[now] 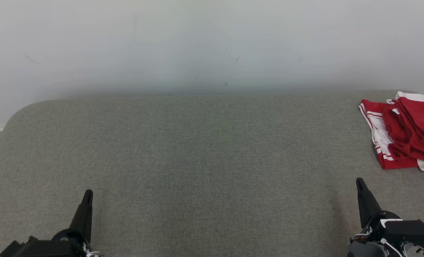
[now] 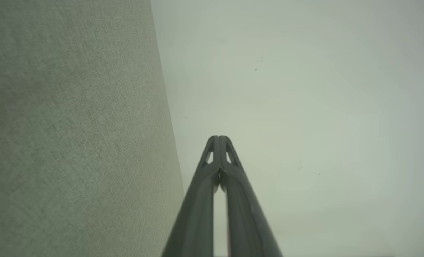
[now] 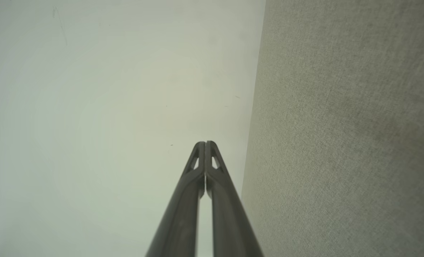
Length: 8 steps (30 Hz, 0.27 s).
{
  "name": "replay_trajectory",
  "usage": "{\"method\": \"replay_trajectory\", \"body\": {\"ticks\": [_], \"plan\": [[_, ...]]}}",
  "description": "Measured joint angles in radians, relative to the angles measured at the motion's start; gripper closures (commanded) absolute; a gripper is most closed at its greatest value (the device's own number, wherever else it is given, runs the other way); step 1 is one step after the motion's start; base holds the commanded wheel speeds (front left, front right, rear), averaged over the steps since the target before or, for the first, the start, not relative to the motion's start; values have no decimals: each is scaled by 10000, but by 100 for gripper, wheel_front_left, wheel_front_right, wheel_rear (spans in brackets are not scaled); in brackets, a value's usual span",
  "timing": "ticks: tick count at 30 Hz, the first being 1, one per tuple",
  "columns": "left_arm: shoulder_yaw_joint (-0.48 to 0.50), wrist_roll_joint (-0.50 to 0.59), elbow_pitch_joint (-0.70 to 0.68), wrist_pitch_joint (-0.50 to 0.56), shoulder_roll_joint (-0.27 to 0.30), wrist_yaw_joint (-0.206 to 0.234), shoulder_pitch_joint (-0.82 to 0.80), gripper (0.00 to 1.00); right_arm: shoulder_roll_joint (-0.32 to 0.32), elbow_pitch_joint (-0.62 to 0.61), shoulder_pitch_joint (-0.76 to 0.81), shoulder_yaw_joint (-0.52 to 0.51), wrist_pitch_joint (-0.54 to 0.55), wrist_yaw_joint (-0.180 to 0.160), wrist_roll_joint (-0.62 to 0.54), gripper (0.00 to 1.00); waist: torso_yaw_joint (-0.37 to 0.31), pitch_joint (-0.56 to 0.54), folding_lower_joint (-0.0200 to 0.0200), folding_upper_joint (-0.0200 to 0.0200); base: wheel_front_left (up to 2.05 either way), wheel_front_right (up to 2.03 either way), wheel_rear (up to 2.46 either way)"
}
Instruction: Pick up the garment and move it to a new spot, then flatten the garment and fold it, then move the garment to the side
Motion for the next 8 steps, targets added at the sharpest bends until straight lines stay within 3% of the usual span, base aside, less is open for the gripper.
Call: {"method": "replay_trajectory", "body": {"ticks": [8], "plan": [[0,0,0,0,0,0,0,100,0,0,-1,0,0,0,0,100,0,0,0,0,0,0,0]]}}
